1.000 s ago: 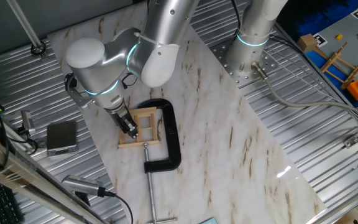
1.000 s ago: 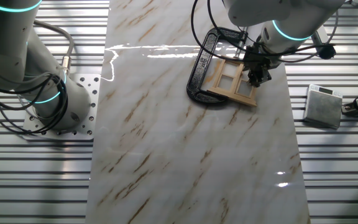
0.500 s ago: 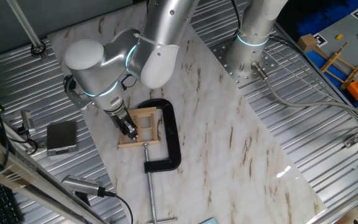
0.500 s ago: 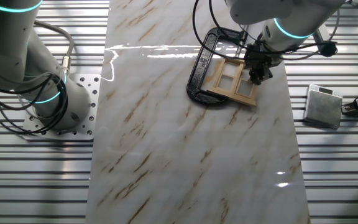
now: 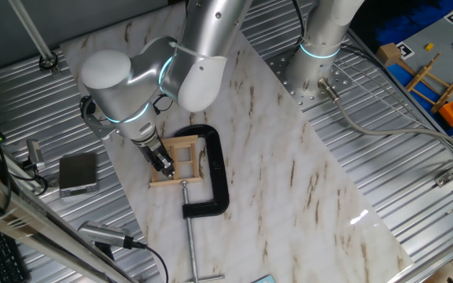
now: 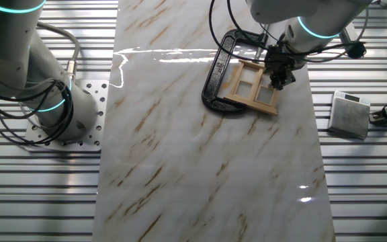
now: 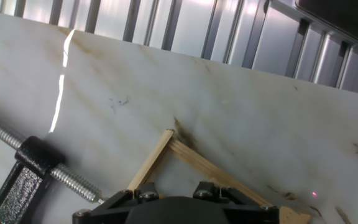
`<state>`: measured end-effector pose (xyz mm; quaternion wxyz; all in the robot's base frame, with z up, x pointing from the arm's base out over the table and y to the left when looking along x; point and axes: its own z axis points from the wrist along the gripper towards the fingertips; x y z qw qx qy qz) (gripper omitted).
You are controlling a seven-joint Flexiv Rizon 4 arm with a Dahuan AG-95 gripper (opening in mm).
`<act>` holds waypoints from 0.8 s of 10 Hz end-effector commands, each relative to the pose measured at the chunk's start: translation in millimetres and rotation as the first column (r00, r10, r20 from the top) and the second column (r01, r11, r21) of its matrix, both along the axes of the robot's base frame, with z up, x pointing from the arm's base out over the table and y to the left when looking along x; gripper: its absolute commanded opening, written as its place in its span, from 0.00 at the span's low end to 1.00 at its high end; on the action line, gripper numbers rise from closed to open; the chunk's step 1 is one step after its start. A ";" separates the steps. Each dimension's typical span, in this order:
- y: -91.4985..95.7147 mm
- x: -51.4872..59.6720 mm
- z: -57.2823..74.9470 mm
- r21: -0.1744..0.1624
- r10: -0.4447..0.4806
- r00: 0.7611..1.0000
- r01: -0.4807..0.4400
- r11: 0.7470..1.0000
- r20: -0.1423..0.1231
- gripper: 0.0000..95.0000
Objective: Open a sliding window
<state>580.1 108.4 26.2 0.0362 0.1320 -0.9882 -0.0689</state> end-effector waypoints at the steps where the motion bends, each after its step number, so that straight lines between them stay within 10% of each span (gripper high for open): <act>1: -0.4 -0.3 0.1 -0.001 0.006 1.000 -0.006 1.000 0.001 0.40; 8: -7.8 -7.0 1.3 -0.045 0.028 1.000 -0.029 0.999 -0.013 0.40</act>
